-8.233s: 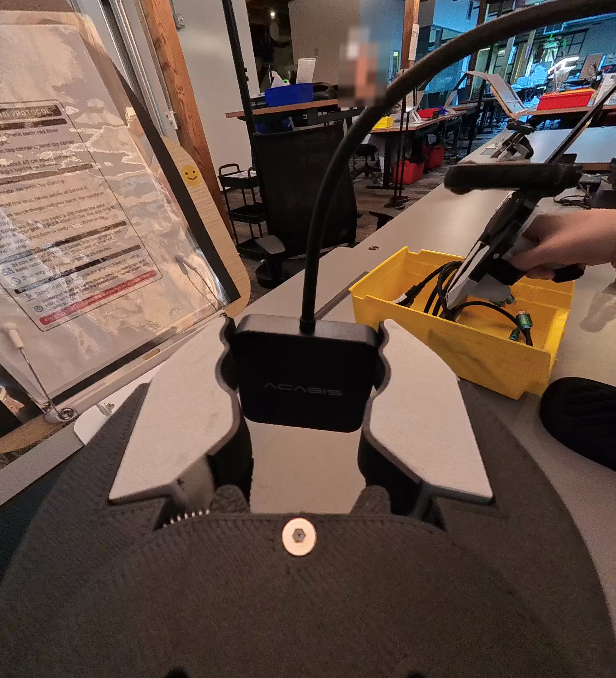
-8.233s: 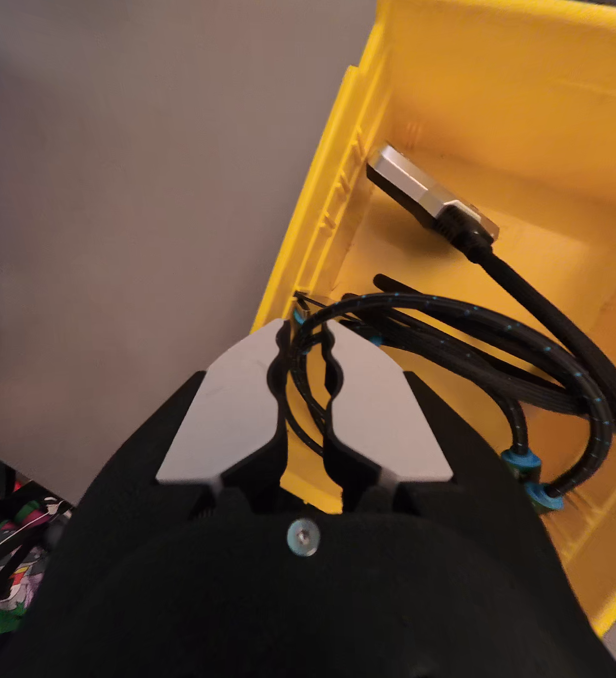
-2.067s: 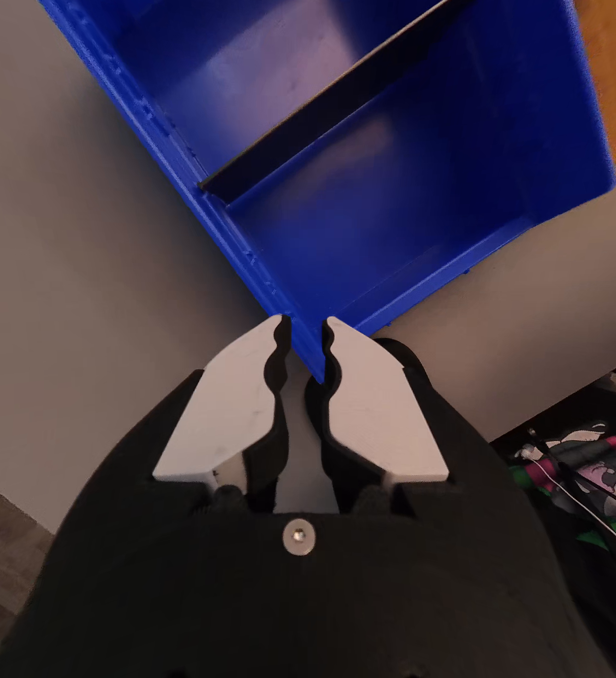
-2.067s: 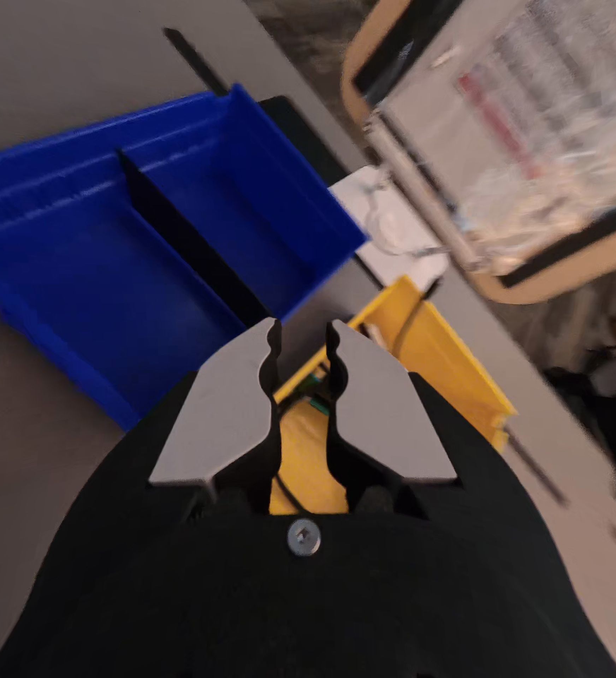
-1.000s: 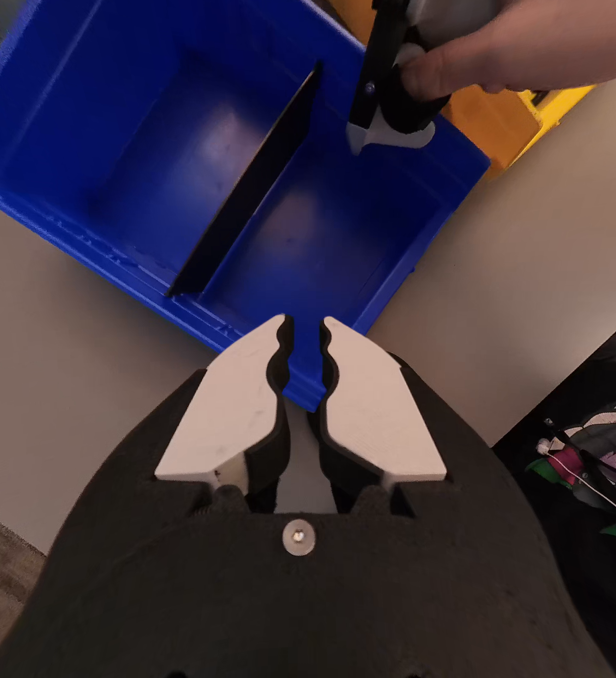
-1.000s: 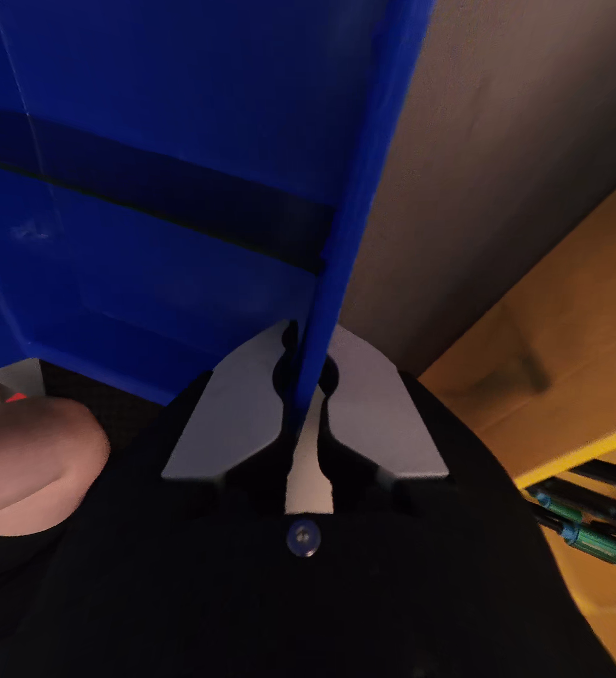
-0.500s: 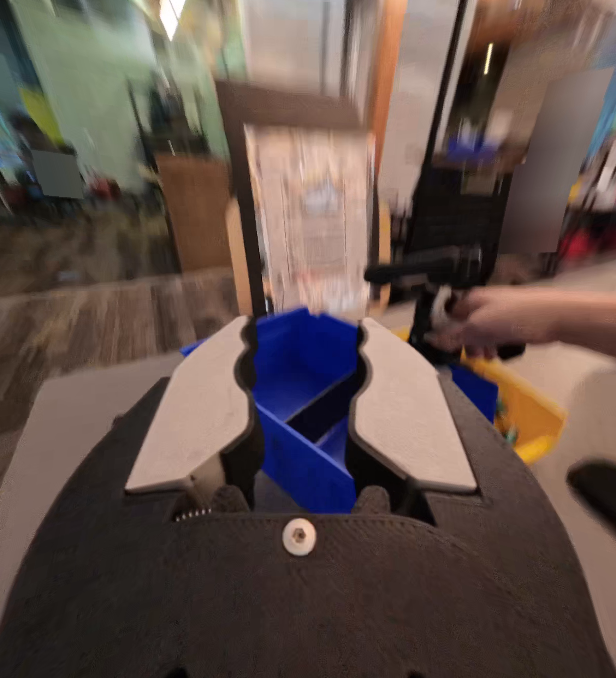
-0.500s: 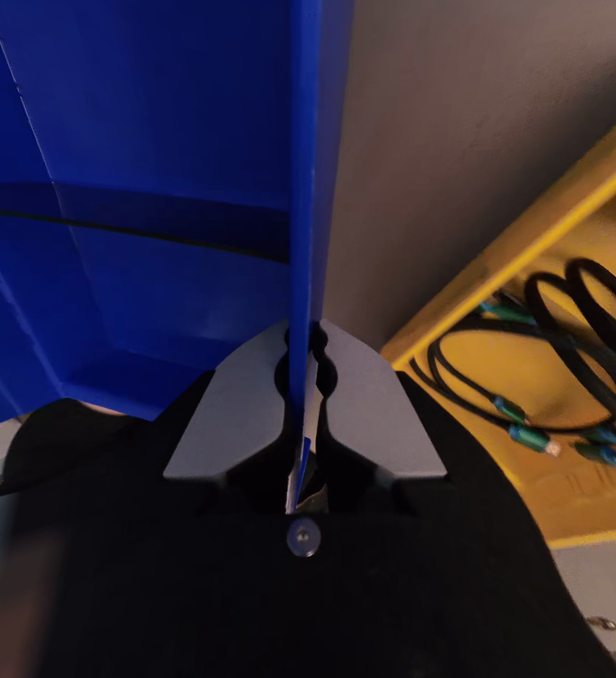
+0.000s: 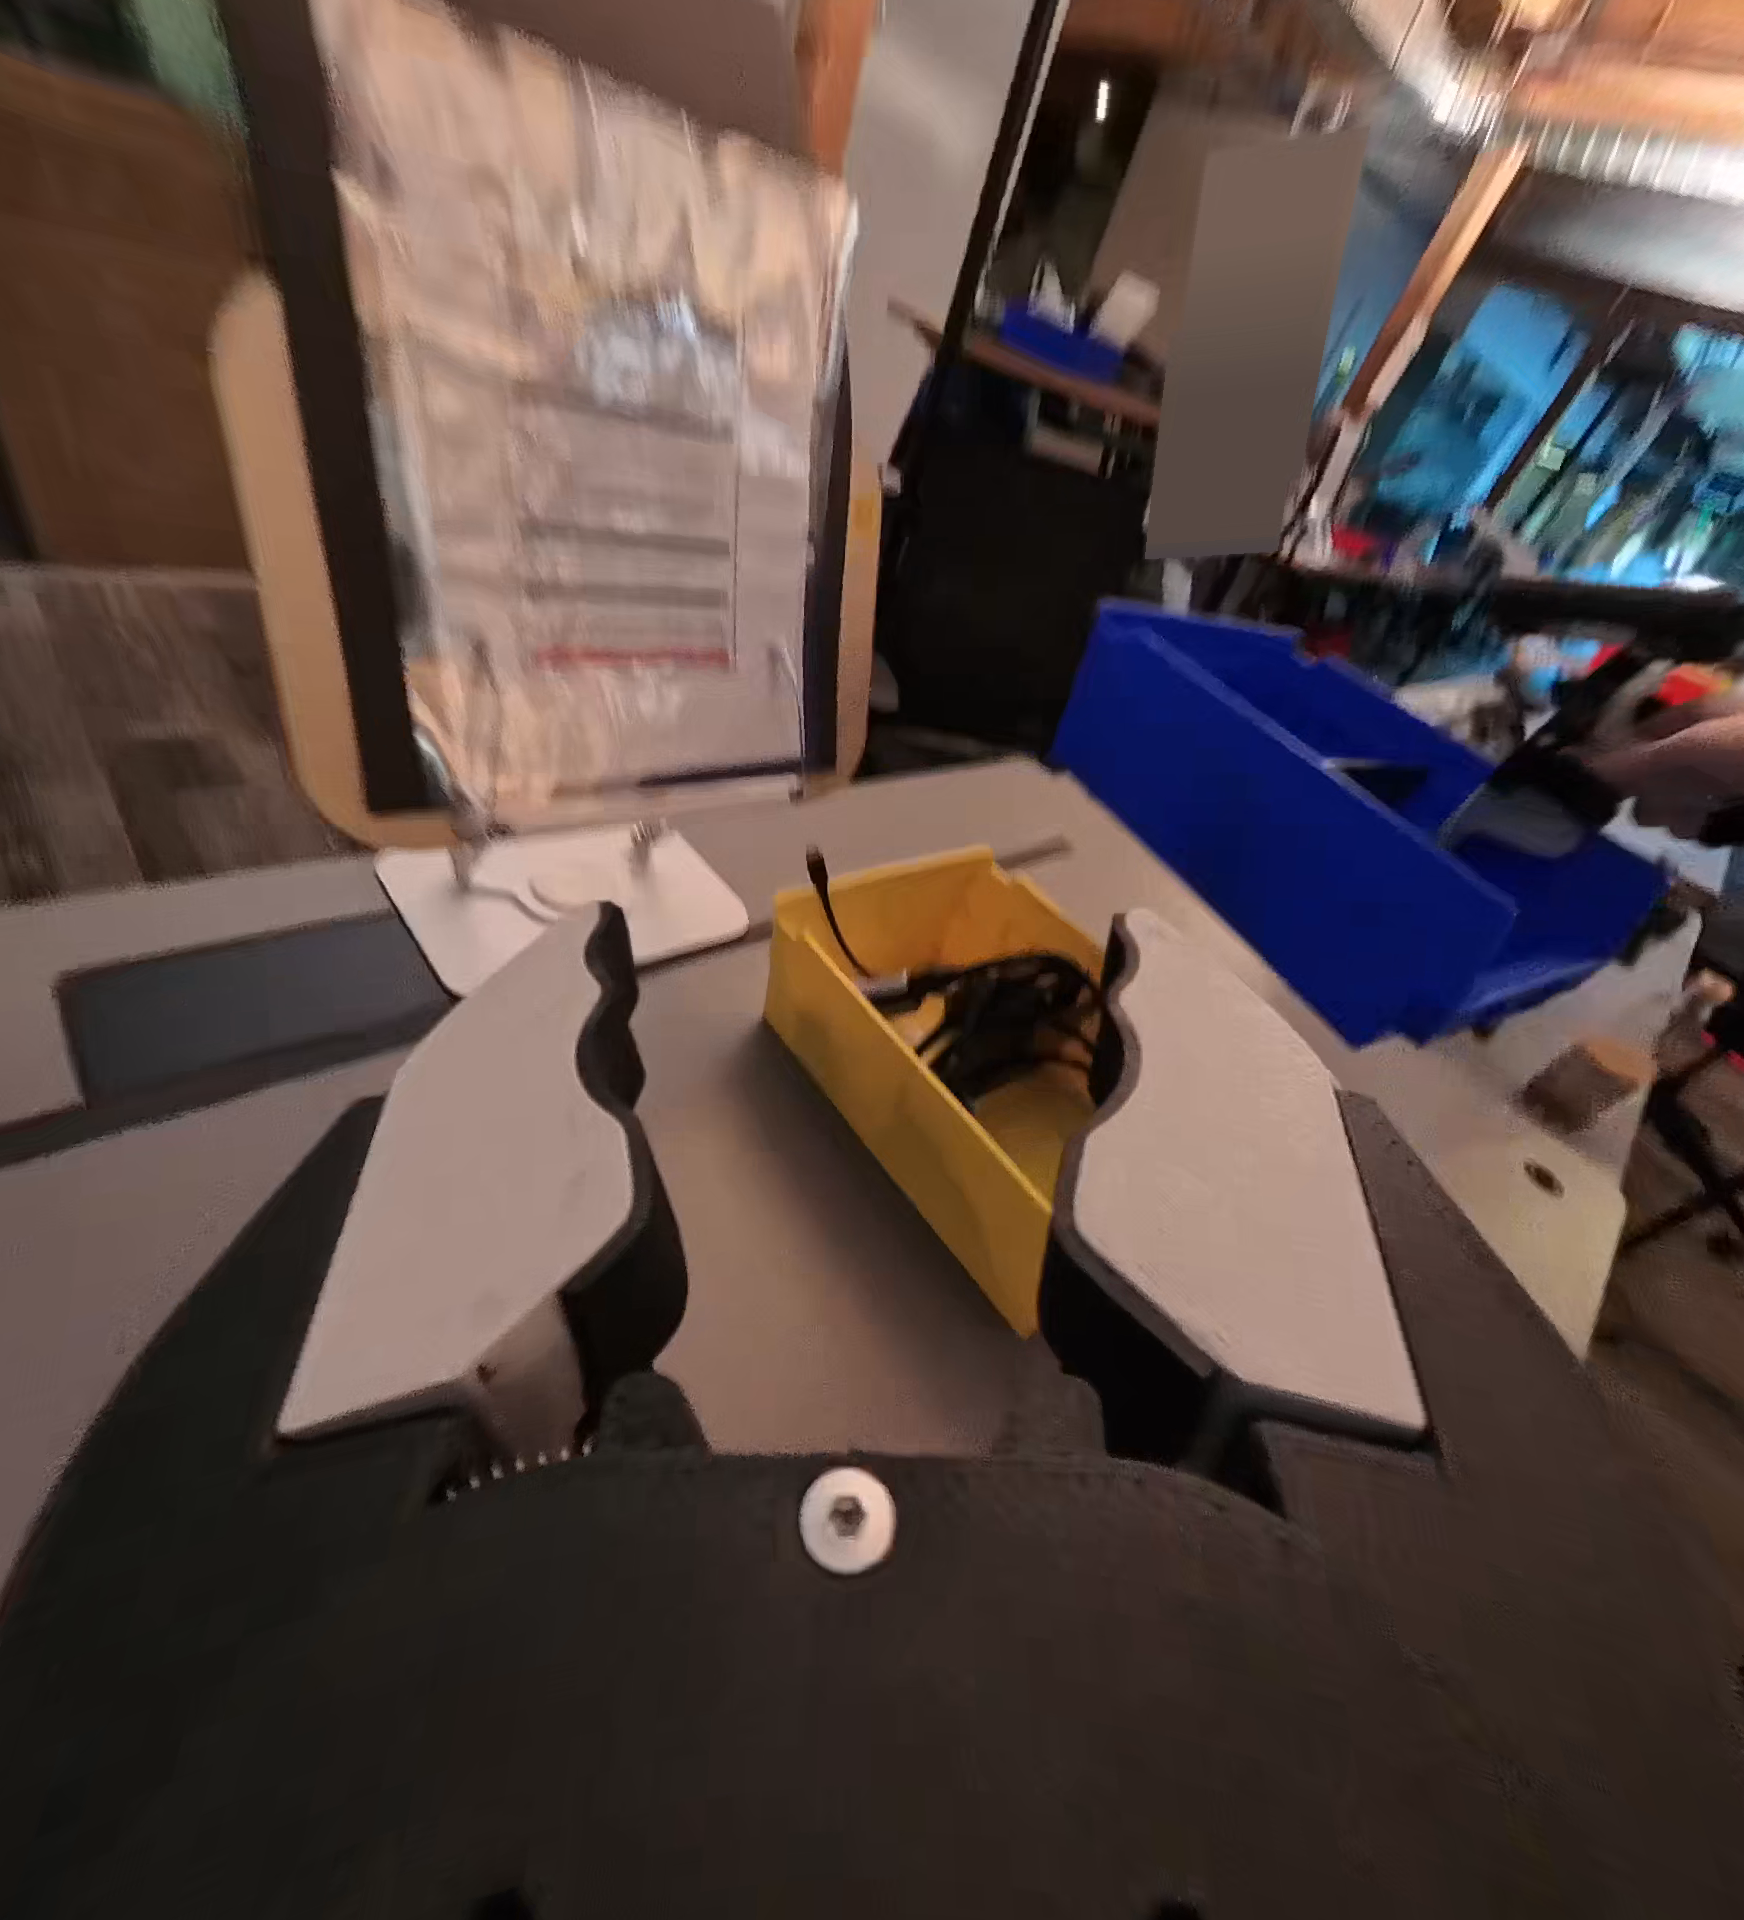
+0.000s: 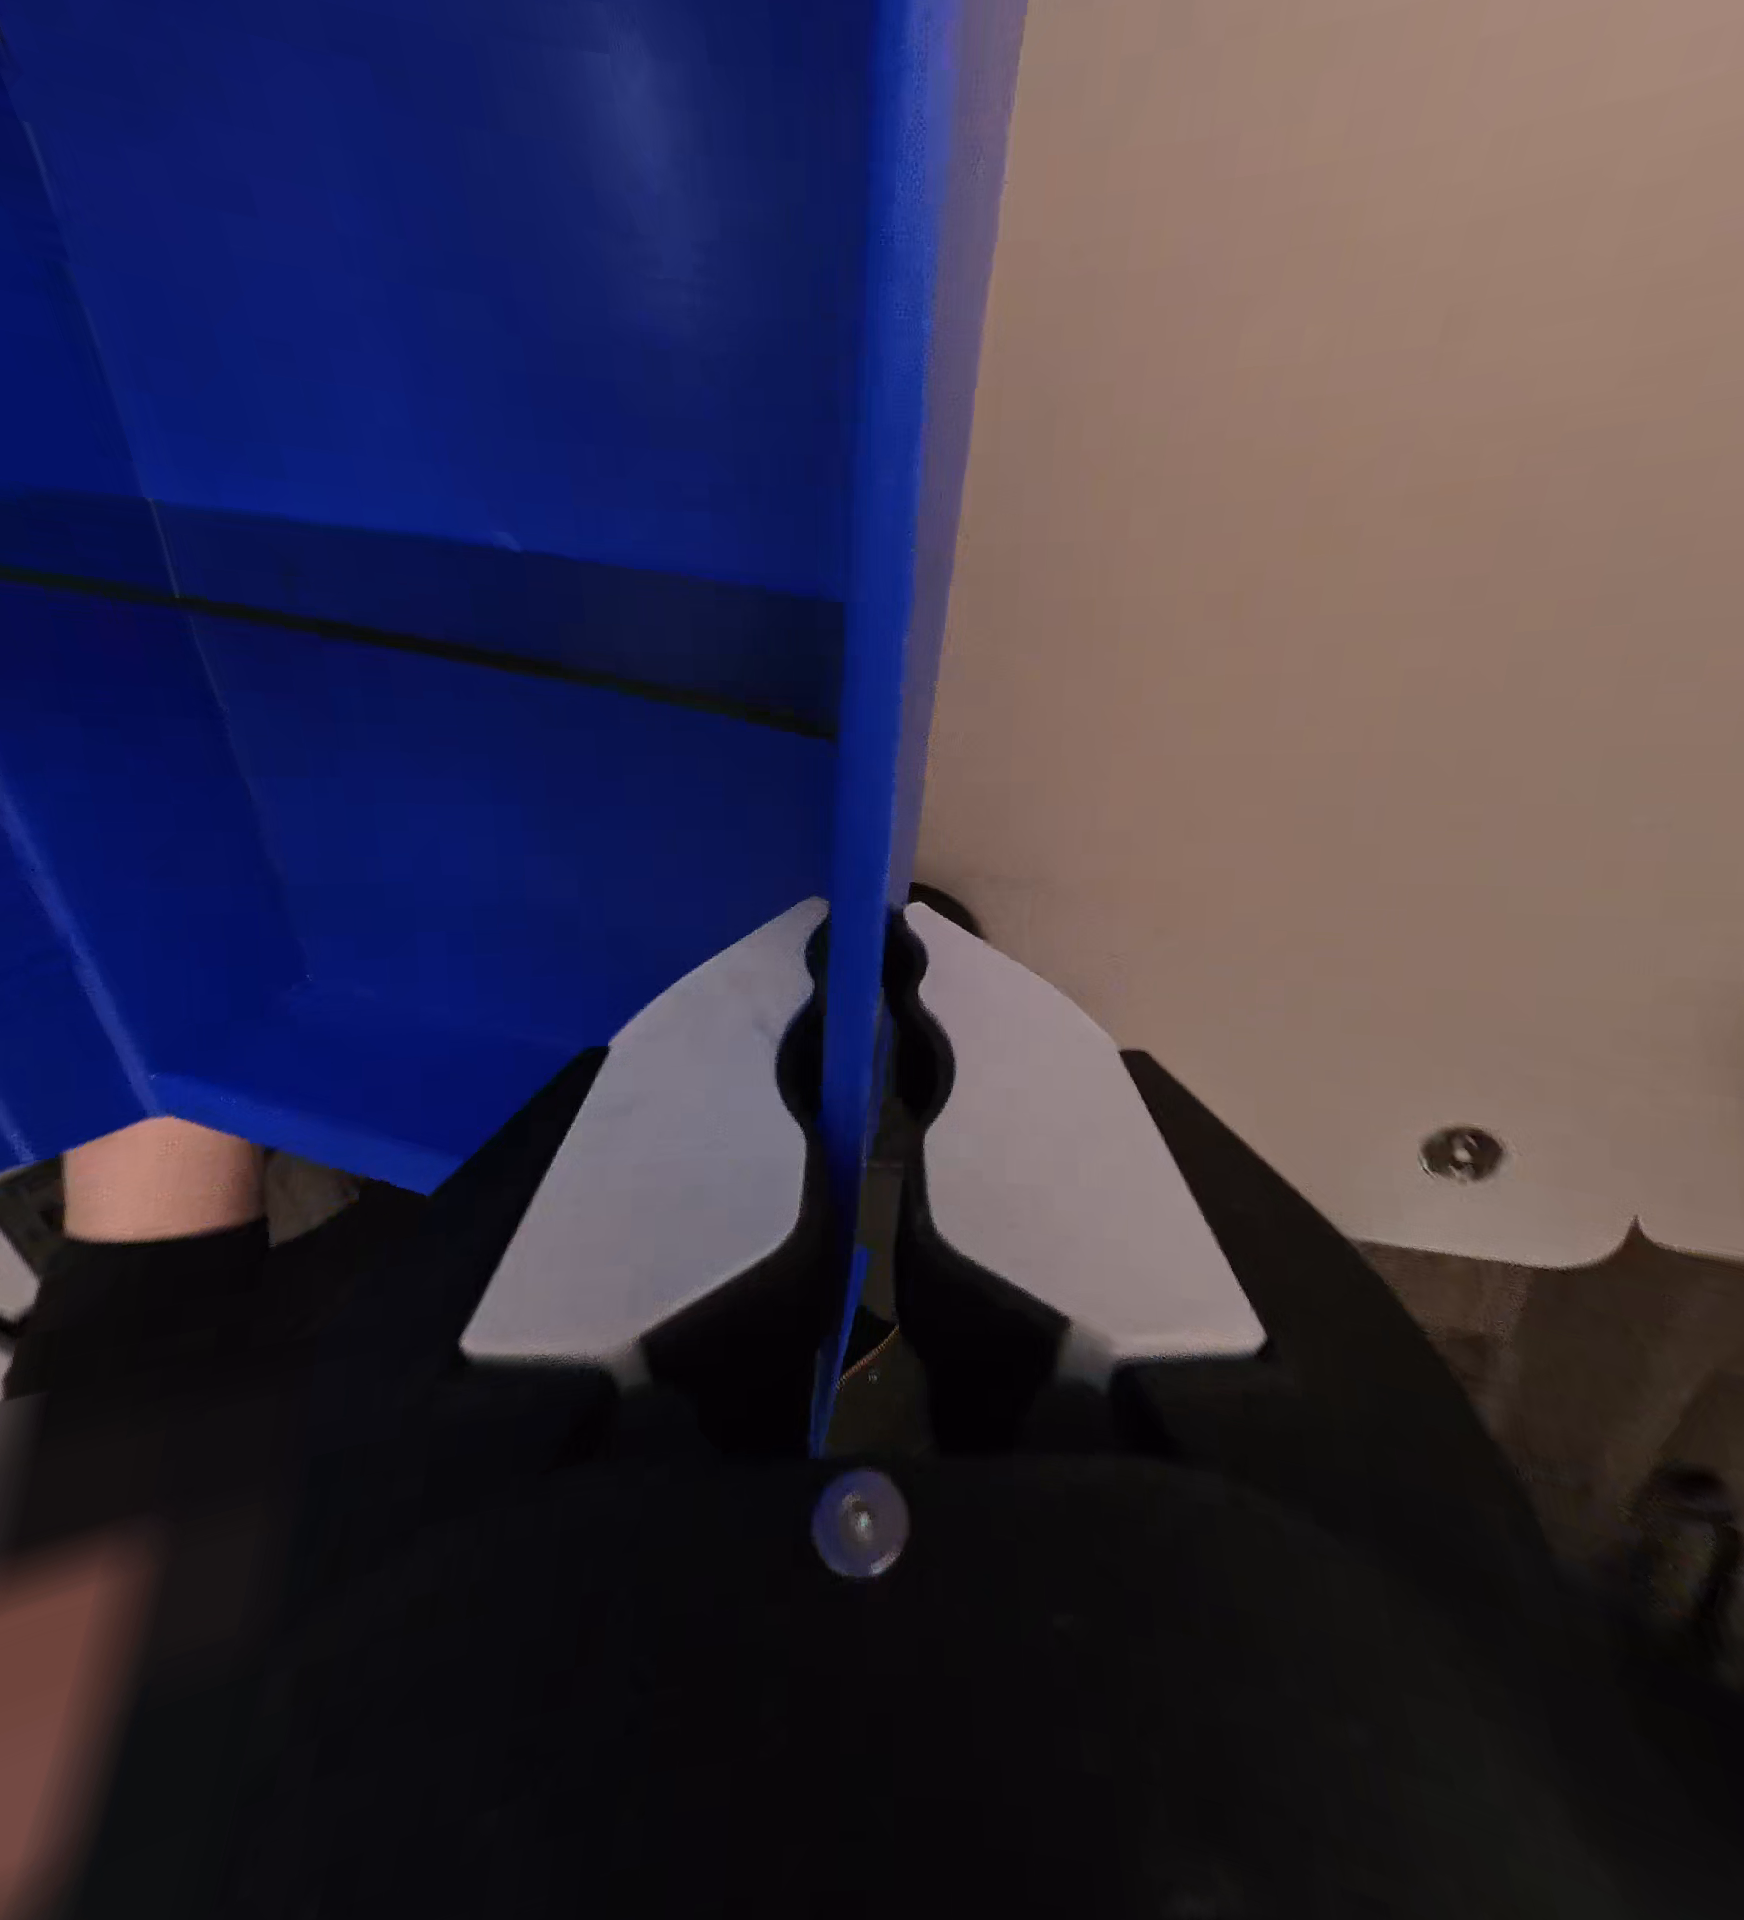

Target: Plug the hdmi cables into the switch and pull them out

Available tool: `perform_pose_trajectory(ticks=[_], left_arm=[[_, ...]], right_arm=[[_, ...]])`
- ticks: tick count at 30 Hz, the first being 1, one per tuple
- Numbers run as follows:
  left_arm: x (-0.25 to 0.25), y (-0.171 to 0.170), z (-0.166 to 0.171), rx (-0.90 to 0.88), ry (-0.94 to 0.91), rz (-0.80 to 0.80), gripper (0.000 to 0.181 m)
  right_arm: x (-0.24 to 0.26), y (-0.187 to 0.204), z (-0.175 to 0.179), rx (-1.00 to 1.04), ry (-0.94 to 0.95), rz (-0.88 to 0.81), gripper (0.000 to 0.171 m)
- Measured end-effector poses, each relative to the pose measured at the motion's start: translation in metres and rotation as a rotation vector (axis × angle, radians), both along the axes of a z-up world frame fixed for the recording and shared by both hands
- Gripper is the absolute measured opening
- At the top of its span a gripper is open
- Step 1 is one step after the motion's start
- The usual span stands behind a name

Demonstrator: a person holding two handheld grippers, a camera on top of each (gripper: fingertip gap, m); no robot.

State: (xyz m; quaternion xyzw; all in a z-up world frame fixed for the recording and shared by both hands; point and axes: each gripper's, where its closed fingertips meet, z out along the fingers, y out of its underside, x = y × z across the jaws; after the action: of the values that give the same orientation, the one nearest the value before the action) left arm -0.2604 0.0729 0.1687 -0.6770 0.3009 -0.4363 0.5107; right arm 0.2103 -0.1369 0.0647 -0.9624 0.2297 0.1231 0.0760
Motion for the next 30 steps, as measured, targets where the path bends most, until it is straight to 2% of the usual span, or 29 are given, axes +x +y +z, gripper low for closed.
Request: perform_pose_trajectory(ticks=[3,6,8,11,14,16,20,26,30], left_arm=[[0.057,0.002,-0.042,-0.101,0.131,-0.123,0.085],[0.121,-0.001,-0.084,-0.202,0.192,-0.218,0.077],[0.157,-0.009,-0.129,-0.246,0.328,-0.262,0.078],[0.185,-0.016,-0.185,-0.296,0.516,-0.293,0.079],[0.191,-0.015,-0.216,-0.332,0.606,-0.272,0.076],[0.195,-0.023,-0.229,-0.369,0.641,-0.322,0.070],[0.199,-0.042,-0.250,-0.398,0.729,-0.448,0.031],[0.184,-0.035,-0.252,-0.349,0.819,-0.503,0.025],[0.135,0.003,-0.249,-0.349,0.904,-0.437,0.014]], right_arm=[[0.055,-0.052,-0.036,-0.025,-0.012,-0.166,0.009],[0.089,-0.093,-0.075,-0.049,-0.008,-0.293,0.009],[0.101,-0.111,-0.099,-0.060,0.011,-0.344,0.009],[0.109,-0.129,-0.130,-0.067,0.057,-0.405,0.009],[0.111,-0.139,-0.151,-0.080,0.085,-0.402,0.009],[0.112,-0.142,-0.160,-0.088,0.090,-0.398,0.009],[0.111,-0.138,-0.167,-0.097,0.069,-0.352,0.009],[0.098,-0.113,-0.170,-0.097,0.037,-0.240,0.009],[0.075,-0.082,-0.181,-0.091,0.034,-0.156,0.009]])
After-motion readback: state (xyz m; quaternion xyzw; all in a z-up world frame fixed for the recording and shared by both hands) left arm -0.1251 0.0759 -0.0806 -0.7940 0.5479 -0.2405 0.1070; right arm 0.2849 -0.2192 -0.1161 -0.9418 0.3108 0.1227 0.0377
